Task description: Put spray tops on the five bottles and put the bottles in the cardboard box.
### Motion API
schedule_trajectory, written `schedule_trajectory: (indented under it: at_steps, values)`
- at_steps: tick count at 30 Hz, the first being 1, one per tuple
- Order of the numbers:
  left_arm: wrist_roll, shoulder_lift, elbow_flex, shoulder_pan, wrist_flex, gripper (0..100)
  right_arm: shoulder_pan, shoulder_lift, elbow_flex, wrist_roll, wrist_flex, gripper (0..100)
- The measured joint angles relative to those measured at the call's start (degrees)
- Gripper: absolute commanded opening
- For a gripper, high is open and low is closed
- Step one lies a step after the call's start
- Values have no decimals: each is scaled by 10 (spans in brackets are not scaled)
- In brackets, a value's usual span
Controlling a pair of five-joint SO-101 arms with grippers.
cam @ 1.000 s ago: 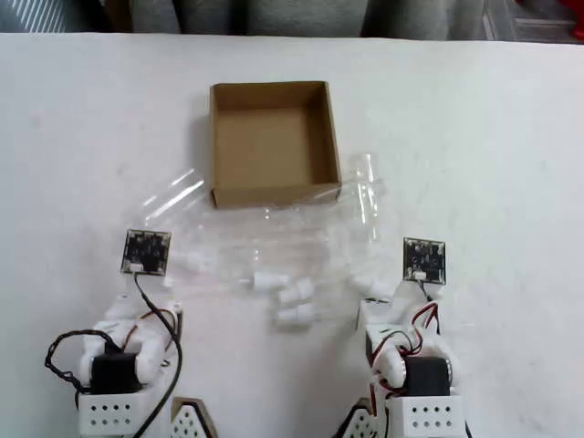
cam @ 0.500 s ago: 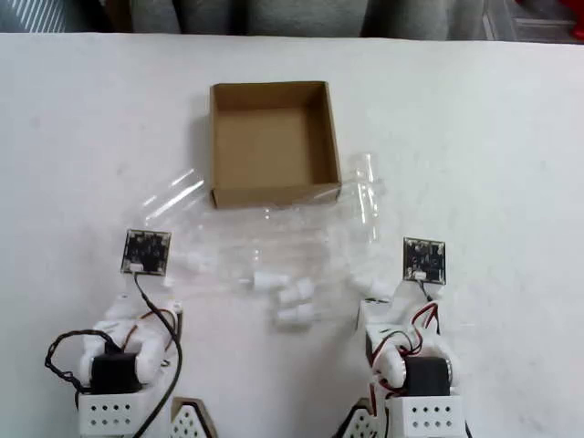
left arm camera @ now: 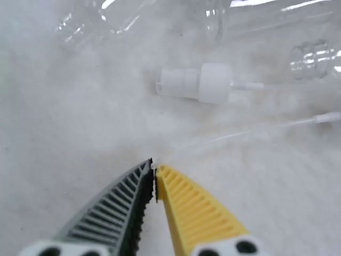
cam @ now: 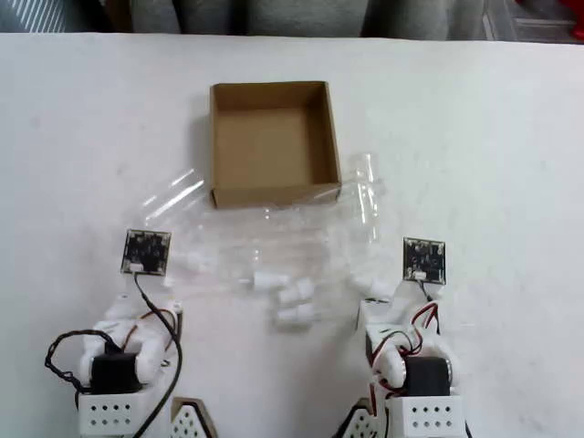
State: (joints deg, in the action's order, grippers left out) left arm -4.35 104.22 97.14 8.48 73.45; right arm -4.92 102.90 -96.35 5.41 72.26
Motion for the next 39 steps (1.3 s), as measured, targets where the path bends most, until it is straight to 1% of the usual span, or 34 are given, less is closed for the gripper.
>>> schedule_trajectory:
  at_steps: [6, 19, 23, 26, 29, 34, 39]
  values:
    - [0, 0, -1, 0, -1, 20, 0, 0, 0, 0, 0, 18]
    - [0, 0, -54, 1, -127, 20, 4, 0, 0, 0, 0, 19]
    - [0, 0, -58, 1, -179, 20, 50, 2, 10, 0, -3, 19]
    - [0, 0, -58, 1, -215, 20, 113, 5, 10, 0, -23, 19]
    - [0, 0, -58, 7, -227, 20, 177, 6, 10, 0, -46, 19]
    - [0, 0, -58, 13, -229, 20, 198, 4, 2, 0, -71, 19]
    - [0, -1, -103, 15, -177, 20, 201, 0, 0, 0, -74, 19]
